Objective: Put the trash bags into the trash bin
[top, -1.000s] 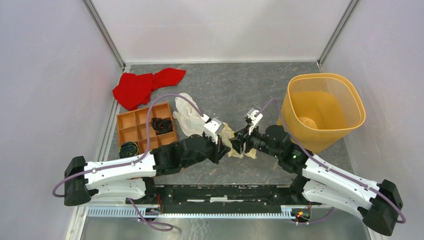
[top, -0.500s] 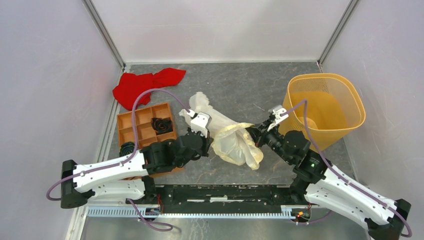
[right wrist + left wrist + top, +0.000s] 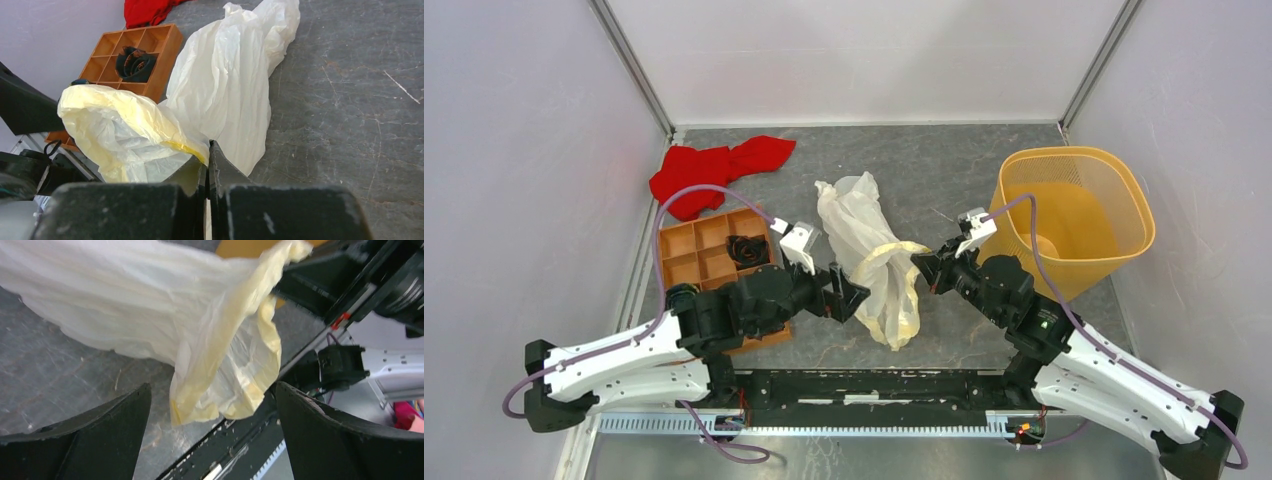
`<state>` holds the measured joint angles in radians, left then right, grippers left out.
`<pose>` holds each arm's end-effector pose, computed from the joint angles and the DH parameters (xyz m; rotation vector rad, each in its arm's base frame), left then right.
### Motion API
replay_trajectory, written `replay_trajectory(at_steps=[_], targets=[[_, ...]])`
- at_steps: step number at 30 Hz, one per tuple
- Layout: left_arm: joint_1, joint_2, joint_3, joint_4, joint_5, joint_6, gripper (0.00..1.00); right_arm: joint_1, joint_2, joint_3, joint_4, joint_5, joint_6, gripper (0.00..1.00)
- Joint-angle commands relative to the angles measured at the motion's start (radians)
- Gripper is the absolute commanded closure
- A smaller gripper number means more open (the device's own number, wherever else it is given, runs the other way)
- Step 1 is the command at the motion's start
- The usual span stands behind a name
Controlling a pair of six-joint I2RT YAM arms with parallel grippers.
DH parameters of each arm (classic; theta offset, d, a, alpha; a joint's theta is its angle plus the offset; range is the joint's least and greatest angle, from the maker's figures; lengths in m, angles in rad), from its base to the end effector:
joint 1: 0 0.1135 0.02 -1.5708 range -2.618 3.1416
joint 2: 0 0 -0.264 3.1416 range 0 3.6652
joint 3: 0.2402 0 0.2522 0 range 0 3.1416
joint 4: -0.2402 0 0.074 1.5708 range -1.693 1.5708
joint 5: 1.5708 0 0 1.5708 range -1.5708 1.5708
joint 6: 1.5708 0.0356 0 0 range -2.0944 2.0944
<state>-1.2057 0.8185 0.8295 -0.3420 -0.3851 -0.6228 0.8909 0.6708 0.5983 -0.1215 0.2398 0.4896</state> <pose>0.0786 -0.1681 0.3342 0.3014 1.9522 -0.8733 0.1125 0.1256 0.2988 -0.1858 1.8180 0.7836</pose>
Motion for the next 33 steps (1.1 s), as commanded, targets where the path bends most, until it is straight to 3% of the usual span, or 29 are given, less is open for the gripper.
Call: replay_trajectory(at_steps=[1, 5, 13, 16, 17, 19, 23, 28, 30, 33], targets=[[0.002, -0.062, -0.110, 0.065, 0.105, -0.130, 0.00, 0.000, 0.003, 0.034, 0.067, -0.010, 0.045, 1.00], [0.002, -0.053, -0.237, 0.178, 0.171, -0.195, 0.00, 0.000, 0.014, 0.036, 0.097, -0.027, 0.044, 0.99], [0.022, 0.048, -0.194, 0.191, -0.021, -0.182, 0.02, 0.000, 0.008, 0.053, 0.050, -0.064, 0.003, 0.99], [0.069, 0.091, -0.151, 0.177, 0.010, -0.172, 0.32, -0.001, 0.005, 0.057, 0.025, -0.060, -0.017, 0.94], [0.079, 0.102, -0.137, 0.166, 0.019, -0.166, 0.47, 0.000, 0.004, 0.062, 0.004, -0.054, -0.026, 0.91], [0.097, 0.104, -0.116, 0.138, 0.023, -0.154, 0.64, 0.000, 0.007, 0.074, -0.054, -0.048, -0.050, 0.84], [0.113, 0.075, -0.112, 0.133, 0.012, -0.128, 0.80, 0.001, 0.063, 0.123, -0.174, -0.219, -0.111, 0.47], [0.130, 0.057, -0.107, 0.121, -0.043, -0.127, 0.91, 0.016, 0.104, 0.113, -0.172, -0.347, -0.078, 0.10], [0.131, 0.054, -0.101, 0.123, -0.042, -0.127, 0.93, 0.028, 0.118, 0.091, -0.166, -0.322, -0.054, 0.03], [0.131, 0.048, -0.093, 0.116, -0.045, -0.128, 0.94, 0.064, 0.157, 0.057, -0.142, -0.268, -0.003, 0.02]])
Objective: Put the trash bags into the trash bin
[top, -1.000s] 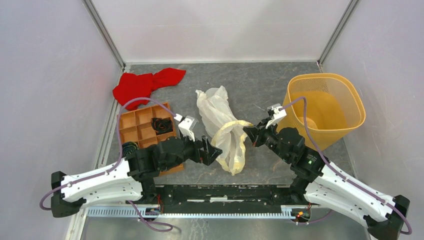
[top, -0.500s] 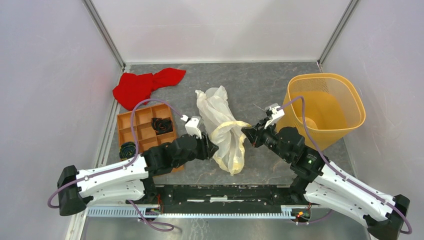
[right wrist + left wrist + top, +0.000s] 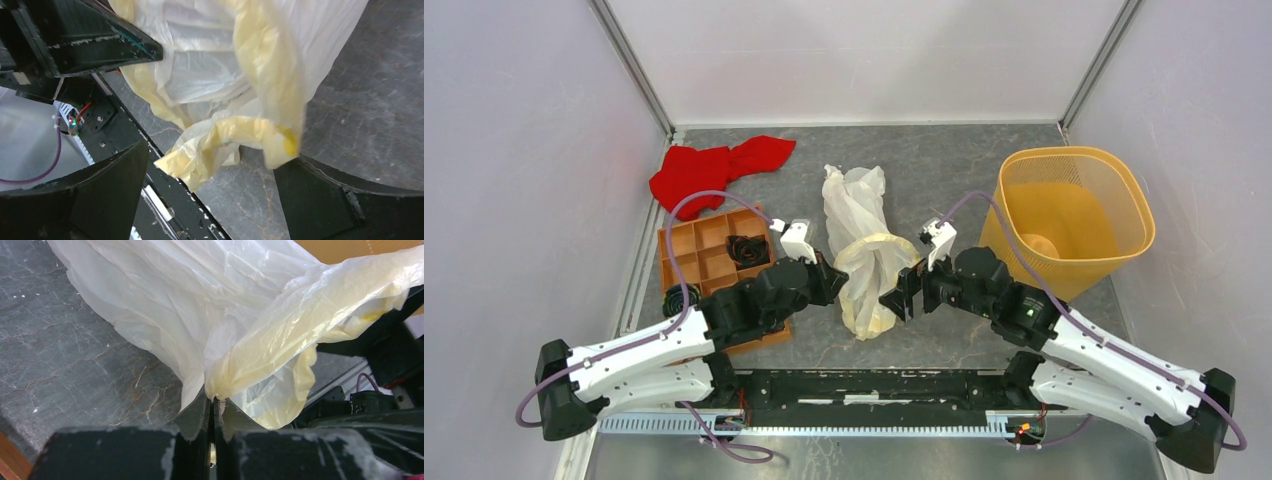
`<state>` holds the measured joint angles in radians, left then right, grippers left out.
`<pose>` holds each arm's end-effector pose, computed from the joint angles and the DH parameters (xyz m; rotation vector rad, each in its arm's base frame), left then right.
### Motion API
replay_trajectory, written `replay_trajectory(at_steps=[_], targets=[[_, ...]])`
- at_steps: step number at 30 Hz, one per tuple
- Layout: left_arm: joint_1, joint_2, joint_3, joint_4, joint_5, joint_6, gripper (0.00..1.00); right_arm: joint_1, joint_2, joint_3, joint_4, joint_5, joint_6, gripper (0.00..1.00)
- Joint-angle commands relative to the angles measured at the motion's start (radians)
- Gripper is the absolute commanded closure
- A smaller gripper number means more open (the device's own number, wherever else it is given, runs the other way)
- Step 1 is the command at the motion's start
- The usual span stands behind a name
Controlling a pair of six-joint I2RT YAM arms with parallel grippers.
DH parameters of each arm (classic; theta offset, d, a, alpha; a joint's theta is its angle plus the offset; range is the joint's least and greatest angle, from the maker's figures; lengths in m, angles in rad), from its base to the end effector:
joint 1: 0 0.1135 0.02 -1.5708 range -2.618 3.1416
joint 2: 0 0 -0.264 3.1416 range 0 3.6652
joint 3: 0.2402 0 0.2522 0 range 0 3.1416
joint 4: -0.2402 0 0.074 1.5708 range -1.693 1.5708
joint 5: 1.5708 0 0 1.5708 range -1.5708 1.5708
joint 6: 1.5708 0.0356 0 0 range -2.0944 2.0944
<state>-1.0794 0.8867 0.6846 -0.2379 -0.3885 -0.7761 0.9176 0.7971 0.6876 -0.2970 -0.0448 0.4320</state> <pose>0.1072 -0.1717 0.2822 0.0568 2.0677 -0.8001 0.1119 0.1488 0.2919 -0.5338 2.0266 0.8984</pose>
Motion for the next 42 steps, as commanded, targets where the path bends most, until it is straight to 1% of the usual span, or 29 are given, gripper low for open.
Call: replay_trajectory(at_steps=[1, 3, 5, 7, 11, 12, 13, 14, 15, 16, 18, 19, 20, 22, 23, 24, 26, 28, 31, 33, 35, 36, 37, 38, 40, 41, 42], targets=[[0.004, -0.026, 0.052, 0.006, -0.047, 0.023, 0.94, 0.058, 0.038, -0.054, 0.046, 0.037, 0.072, 0.02], [0.005, -0.046, 0.040, 0.007, -0.053, 0.017, 0.94, 0.092, 0.041, -0.111, 0.110, 0.116, 0.114, 0.02], [0.005, -0.077, 0.017, 0.027, -0.055, 0.005, 0.94, 0.126, 0.044, -0.181, 0.239, 0.182, 0.147, 0.02], [0.006, -0.097, -0.002, 0.042, -0.050, -0.002, 0.94, 0.152, 0.081, -0.225, 0.359, 0.219, 0.145, 0.02], [0.007, -0.110, -0.002, 0.013, -0.044, -0.005, 0.93, 0.166, 0.161, -0.218, 0.416, 0.314, 0.133, 0.02], [0.007, -0.109, -0.003, 0.004, -0.049, -0.005, 0.93, 0.165, 0.162, -0.226, 0.431, 0.332, 0.121, 0.04], [0.007, -0.110, -0.005, -0.023, -0.060, -0.008, 0.93, 0.165, 0.160, -0.234, 0.449, 0.345, 0.104, 0.14], [0.006, -0.111, -0.008, -0.047, -0.074, -0.015, 0.93, 0.164, 0.158, -0.239, 0.446, 0.368, 0.087, 0.33], [0.006, -0.113, -0.017, -0.063, -0.087, -0.023, 0.93, 0.165, 0.157, -0.237, 0.429, 0.399, 0.085, 0.63], [0.009, -0.115, -0.031, -0.077, -0.096, -0.030, 0.93, 0.165, 0.159, -0.234, 0.409, 0.433, 0.084, 0.72], [0.018, -0.125, -0.055, -0.100, -0.097, -0.046, 0.93, 0.164, 0.167, -0.228, 0.412, 0.442, 0.038, 0.76], [0.021, -0.131, -0.059, -0.107, -0.094, -0.052, 0.93, 0.165, 0.174, -0.222, 0.419, 0.423, 0.017, 0.70], [0.023, -0.139, -0.067, -0.109, -0.088, -0.057, 0.93, 0.165, 0.179, -0.218, 0.435, 0.396, -0.003, 0.55], [0.026, -0.152, -0.078, -0.105, -0.073, -0.063, 0.93, 0.165, 0.189, -0.214, 0.469, 0.348, -0.023, 0.26], [0.028, -0.156, -0.077, -0.103, -0.066, -0.064, 0.93, 0.165, 0.194, -0.214, 0.487, 0.326, -0.026, 0.20], [0.028, -0.156, -0.075, -0.102, -0.060, -0.066, 0.93, 0.166, 0.199, -0.218, 0.511, 0.306, -0.033, 0.16], [0.029, -0.152, -0.069, -0.096, -0.050, -0.065, 0.93, 0.165, 0.210, -0.239, 0.602, 0.250, -0.054, 0.12], [0.029, -0.148, -0.067, -0.087, -0.047, -0.065, 0.93, 0.165, 0.227, -0.261, 0.681, 0.258, -0.047, 0.08], [0.029, -0.150, -0.062, -0.077, -0.043, -0.060, 0.93, 0.164, 0.281, -0.259, 0.728, 0.320, -0.009, 0.09], [0.029, -0.159, -0.063, -0.074, -0.049, -0.055, 0.94, 0.165, 0.331, -0.255, 0.770, 0.311, 0.012, 0.12], [0.029, -0.169, -0.067, -0.076, -0.060, -0.052, 0.93, 0.164, 0.377, -0.260, 0.812, 0.298, 0.038, 0.21], [0.029, -0.172, -0.071, -0.075, -0.068, -0.051, 0.93, 0.165, 0.404, -0.264, 0.821, 0.305, 0.051, 0.33], [0.030, -0.173, -0.077, -0.075, -0.078, -0.050, 0.93, 0.165, 0.424, -0.266, 0.822, 0.315, 0.058, 0.55], [0.032, -0.170, -0.083, -0.076, -0.090, -0.050, 0.93, 0.165, 0.448, -0.261, 0.814, 0.325, 0.060, 0.70], [0.067, -0.152, -0.088, -0.090, -0.110, -0.053, 0.95, 0.165, 0.486, -0.215, 0.736, 0.363, 0.020, 0.84], [0.112, -0.130, -0.088, -0.094, -0.093, -0.045, 0.95, 0.164, 0.501, -0.183, 0.678, 0.396, 0.006, 0.92], [0.188, -0.096, -0.081, -0.098, -0.038, -0.030, 0.97, 0.159, 0.517, -0.140, 0.615, 0.459, -0.006, 0.99]])
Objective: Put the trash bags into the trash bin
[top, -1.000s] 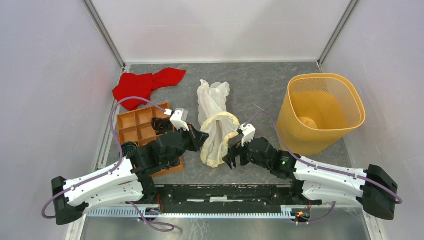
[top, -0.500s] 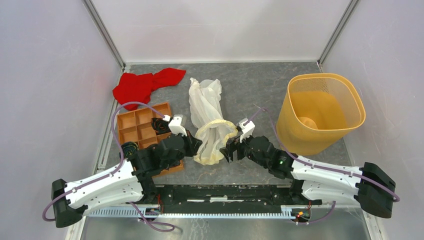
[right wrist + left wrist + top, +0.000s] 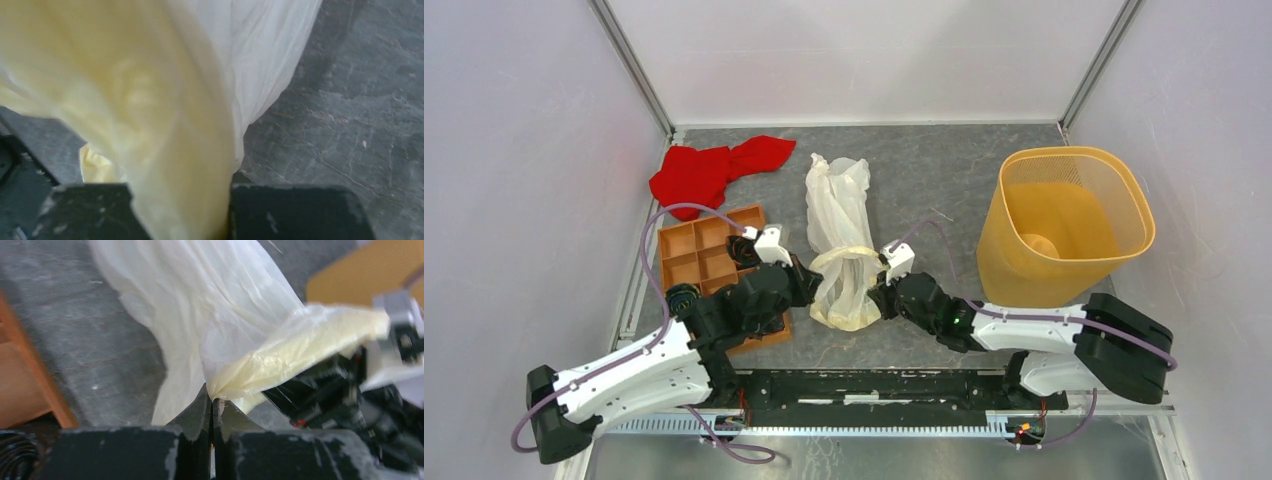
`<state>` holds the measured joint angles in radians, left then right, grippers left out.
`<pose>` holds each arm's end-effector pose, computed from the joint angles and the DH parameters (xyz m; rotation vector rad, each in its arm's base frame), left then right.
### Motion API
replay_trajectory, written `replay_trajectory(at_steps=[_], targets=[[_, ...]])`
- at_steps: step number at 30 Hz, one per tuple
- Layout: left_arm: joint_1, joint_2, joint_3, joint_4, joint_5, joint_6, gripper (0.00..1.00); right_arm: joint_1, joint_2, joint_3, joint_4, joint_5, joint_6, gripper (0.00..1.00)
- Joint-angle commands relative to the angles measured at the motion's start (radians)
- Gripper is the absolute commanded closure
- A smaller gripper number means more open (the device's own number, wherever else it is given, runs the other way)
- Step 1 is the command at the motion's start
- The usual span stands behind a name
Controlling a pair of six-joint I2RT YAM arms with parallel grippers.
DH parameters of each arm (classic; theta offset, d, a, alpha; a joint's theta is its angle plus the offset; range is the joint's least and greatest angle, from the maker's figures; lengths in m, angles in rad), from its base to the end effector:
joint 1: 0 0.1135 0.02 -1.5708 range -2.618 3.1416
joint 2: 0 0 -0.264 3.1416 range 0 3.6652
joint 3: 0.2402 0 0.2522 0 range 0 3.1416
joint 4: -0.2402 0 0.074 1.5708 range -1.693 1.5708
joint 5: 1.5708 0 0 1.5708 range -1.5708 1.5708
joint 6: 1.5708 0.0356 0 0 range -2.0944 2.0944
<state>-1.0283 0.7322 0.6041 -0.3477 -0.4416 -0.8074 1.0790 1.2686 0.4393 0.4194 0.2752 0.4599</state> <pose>0.1001 -0.1366 0.2696 -0.0529 2.0718 -0.7143 0.1268 0.2162 0.1823 -0.4428 1.9895 0.7243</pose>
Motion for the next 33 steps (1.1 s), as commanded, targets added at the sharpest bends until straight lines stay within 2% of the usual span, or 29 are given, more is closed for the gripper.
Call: replay_trajectory(at_steps=[1, 2, 4, 6, 8, 11, 12, 14, 16, 19, 21, 23, 25, 27, 30, 33], targets=[[0.233, 0.102, 0.022, -0.001, 0.083, 0.013, 0.98, -0.016, 0.056, 0.155, -0.172, 0.186, -0.041, 1.00], [0.338, 0.155, 0.052, -0.010, 0.175, 0.026, 0.98, -0.050, 0.066, 0.187, -0.226, 0.202, -0.042, 1.00], [0.531, 0.305, 0.166, -0.010, 0.376, 0.053, 0.98, -0.175, 0.078, 0.258, -0.279, 0.131, -0.047, 1.00], [0.619, 0.432, 0.349, -0.022, 0.527, 0.066, 0.98, -0.279, 0.090, 0.387, -0.355, 0.068, -0.077, 1.00], [0.648, 0.590, 0.638, -0.112, 0.625, 0.137, 0.98, -0.326, 0.098, 0.578, -0.460, 0.085, -0.191, 1.00], [0.641, 0.658, 1.058, -0.169, 0.677, 0.226, 0.98, -0.326, 0.084, 0.914, -0.585, 0.107, -0.387, 1.00], [0.625, 0.646, 1.156, -0.159, 0.672, 0.264, 0.98, -0.322, 0.065, 0.987, -0.599, 0.082, -0.434, 1.00], [0.574, 0.575, 1.231, -0.089, 0.667, 0.346, 0.98, -0.287, 0.009, 1.089, -0.598, 0.035, -0.543, 1.00], [0.531, 0.447, 1.129, 0.051, 0.673, 0.379, 0.98, -0.230, -0.092, 1.056, -0.519, -0.013, -0.649, 1.00], [0.529, 0.258, 0.806, 0.209, 0.614, 0.333, 0.98, -0.218, -0.277, 0.758, -0.267, -0.132, -0.673, 0.99], [0.530, 0.214, 0.613, 0.158, 0.501, 0.267, 0.98, -0.218, -0.337, 0.531, -0.154, -0.154, -0.677, 0.99], [0.531, 0.232, 0.451, 0.025, 0.415, 0.197, 0.98, -0.218, -0.325, 0.340, -0.133, -0.111, -0.607, 0.99], [0.531, 0.247, 0.246, -0.023, 0.417, 0.153, 0.98, -0.218, -0.263, 0.174, -0.140, -0.128, -0.484, 0.99], [0.532, 0.202, 0.094, 0.027, 0.459, 0.100, 0.98, -0.217, -0.223, 0.045, -0.095, -0.207, -0.354, 0.99], [0.533, 0.126, 0.043, 0.085, 0.502, 0.084, 0.98, -0.215, -0.217, 0.005, -0.071, -0.212, -0.284, 0.99], [0.532, 0.167, 0.215, 0.106, 0.531, 0.142, 0.98, -0.217, -0.194, 0.205, -0.237, -0.134, -0.391, 0.99]])
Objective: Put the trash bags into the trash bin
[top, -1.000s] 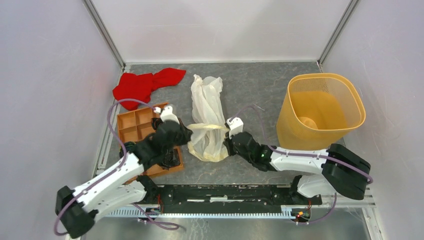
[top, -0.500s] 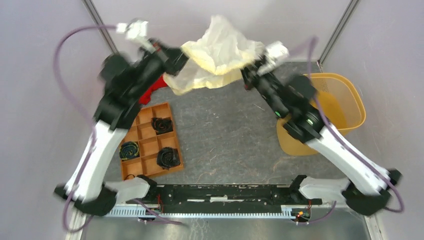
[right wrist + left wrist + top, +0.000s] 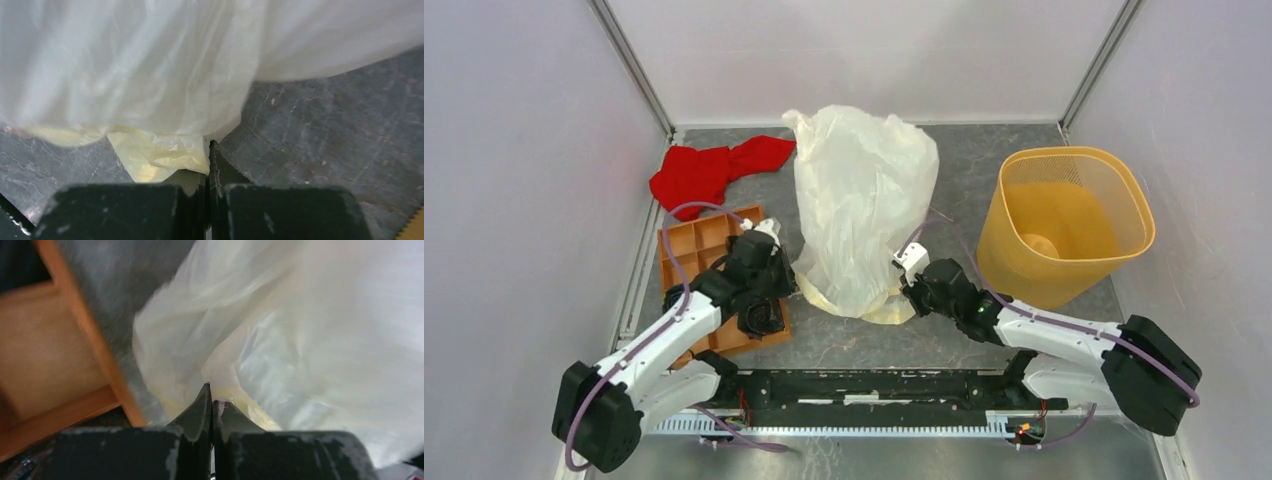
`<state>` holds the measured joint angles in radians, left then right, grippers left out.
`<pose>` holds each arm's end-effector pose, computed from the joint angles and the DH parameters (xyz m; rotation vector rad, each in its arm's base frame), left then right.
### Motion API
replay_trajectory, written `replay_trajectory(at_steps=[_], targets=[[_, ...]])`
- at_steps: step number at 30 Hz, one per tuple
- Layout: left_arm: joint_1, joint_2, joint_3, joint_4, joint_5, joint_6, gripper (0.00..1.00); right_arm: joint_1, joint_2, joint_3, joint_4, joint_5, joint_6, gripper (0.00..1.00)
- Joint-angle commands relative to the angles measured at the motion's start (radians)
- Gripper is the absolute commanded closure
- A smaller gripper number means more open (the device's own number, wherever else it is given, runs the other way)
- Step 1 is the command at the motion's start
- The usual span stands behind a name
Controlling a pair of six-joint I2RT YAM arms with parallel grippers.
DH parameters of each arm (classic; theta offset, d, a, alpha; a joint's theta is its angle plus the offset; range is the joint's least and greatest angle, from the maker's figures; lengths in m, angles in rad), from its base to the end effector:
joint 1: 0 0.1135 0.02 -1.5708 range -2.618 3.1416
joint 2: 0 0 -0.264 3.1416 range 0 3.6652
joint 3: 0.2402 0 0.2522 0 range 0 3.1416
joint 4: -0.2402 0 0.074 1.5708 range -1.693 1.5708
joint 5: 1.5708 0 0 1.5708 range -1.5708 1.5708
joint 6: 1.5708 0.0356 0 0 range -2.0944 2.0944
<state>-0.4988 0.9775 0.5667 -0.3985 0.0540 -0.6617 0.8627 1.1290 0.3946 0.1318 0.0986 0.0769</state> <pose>0.1717 -0.0957 0.2103 -0.1741 2.4612 -0.5972 0.1453 0.1643 0.1705 -0.7901 2.0556 0.4272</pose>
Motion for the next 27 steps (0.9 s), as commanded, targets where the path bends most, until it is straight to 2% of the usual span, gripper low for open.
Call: replay_trajectory(at_steps=[1, 2, 5, 7, 8, 10, 12, 13, 14, 16, 17, 19, 21, 24, 27], targets=[[0.003, -0.041, 0.350, 0.156, 0.077, 0.021, 0.98, -0.001, -0.042, 0.353, 0.001, 0.073, -0.048, 1.00], [0.003, 0.008, 0.473, 0.151, 0.122, 0.046, 0.98, -0.001, -0.030, 0.455, -0.057, 0.100, -0.100, 1.00], [0.001, 0.146, 0.912, 0.144, 0.305, 0.069, 0.98, 0.003, 0.038, 0.914, -0.275, 0.091, -0.194, 0.99], [-0.007, 0.158, 1.064, 0.229, 0.421, 0.038, 0.98, 0.022, 0.050, 1.113, -0.331, 0.037, -0.211, 0.99], [-0.014, 0.144, 1.075, 0.309, 0.460, 0.025, 0.98, 0.032, 0.033, 1.138, -0.308, -0.013, -0.216, 0.99], [-0.019, 0.060, 0.995, 0.471, 0.470, -0.010, 0.98, 0.036, -0.047, 1.043, -0.194, -0.095, -0.218, 0.99], [-0.018, -0.048, 0.816, 0.530, 0.384, -0.028, 0.98, 0.036, -0.137, 0.843, -0.068, -0.151, -0.235, 0.94], [-0.018, -0.115, 0.675, 0.514, 0.315, -0.041, 0.98, 0.036, -0.176, 0.723, -0.020, -0.143, -0.245, 0.92], [-0.018, -0.141, 0.603, 0.465, 0.246, -0.049, 0.98, 0.035, -0.197, 0.621, 0.009, -0.114, -0.244, 0.92], [-0.020, -0.193, 0.371, 0.298, 0.114, -0.094, 0.98, 0.035, -0.204, 0.416, 0.028, -0.020, -0.184, 0.99], [-0.017, -0.198, 0.277, 0.225, 0.082, -0.094, 0.98, 0.034, -0.192, 0.345, 0.026, 0.004, -0.123, 1.00], [-0.016, -0.201, 0.118, 0.124, 0.051, -0.107, 0.98, 0.035, -0.151, 0.214, 0.044, -0.045, -0.020, 0.99], [-0.014, -0.207, 0.008, 0.123, 0.078, -0.137, 0.98, 0.035, -0.105, 0.133, 0.081, -0.141, 0.044, 1.00], [-0.007, -0.205, 0.007, 0.220, 0.158, -0.169, 0.98, 0.033, -0.079, 0.197, 0.024, -0.152, 0.022, 1.00], [-0.005, -0.117, 0.286, 0.195, 0.204, -0.089, 0.98, 0.035, -0.090, 0.441, -0.153, -0.054, -0.091, 1.00]])
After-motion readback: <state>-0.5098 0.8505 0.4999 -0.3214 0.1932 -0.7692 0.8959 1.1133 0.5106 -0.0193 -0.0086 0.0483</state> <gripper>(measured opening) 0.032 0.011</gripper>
